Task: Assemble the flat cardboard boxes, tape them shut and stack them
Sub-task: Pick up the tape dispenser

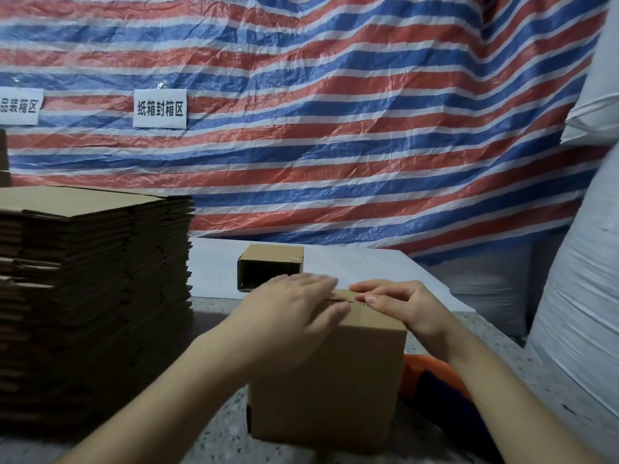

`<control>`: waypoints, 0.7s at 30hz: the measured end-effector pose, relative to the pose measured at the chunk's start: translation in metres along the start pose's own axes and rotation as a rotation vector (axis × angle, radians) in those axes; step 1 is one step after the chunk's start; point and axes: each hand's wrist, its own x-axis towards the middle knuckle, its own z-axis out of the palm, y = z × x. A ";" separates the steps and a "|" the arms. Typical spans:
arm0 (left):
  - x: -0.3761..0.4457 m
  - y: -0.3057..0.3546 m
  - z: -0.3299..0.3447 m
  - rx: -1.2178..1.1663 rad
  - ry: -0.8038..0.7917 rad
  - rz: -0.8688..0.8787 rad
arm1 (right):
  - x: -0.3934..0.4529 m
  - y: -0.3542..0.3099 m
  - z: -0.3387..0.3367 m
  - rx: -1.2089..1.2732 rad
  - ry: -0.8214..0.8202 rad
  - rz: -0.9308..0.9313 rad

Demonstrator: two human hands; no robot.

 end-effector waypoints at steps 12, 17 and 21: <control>-0.003 0.004 0.005 0.067 -0.053 0.032 | -0.017 -0.001 -0.033 -0.551 0.397 0.019; -0.003 0.007 0.004 0.061 -0.058 0.012 | -0.050 0.024 -0.044 -1.174 0.020 0.511; -0.002 0.006 0.007 0.087 -0.019 0.011 | -0.066 0.047 -0.035 -1.183 -0.018 0.689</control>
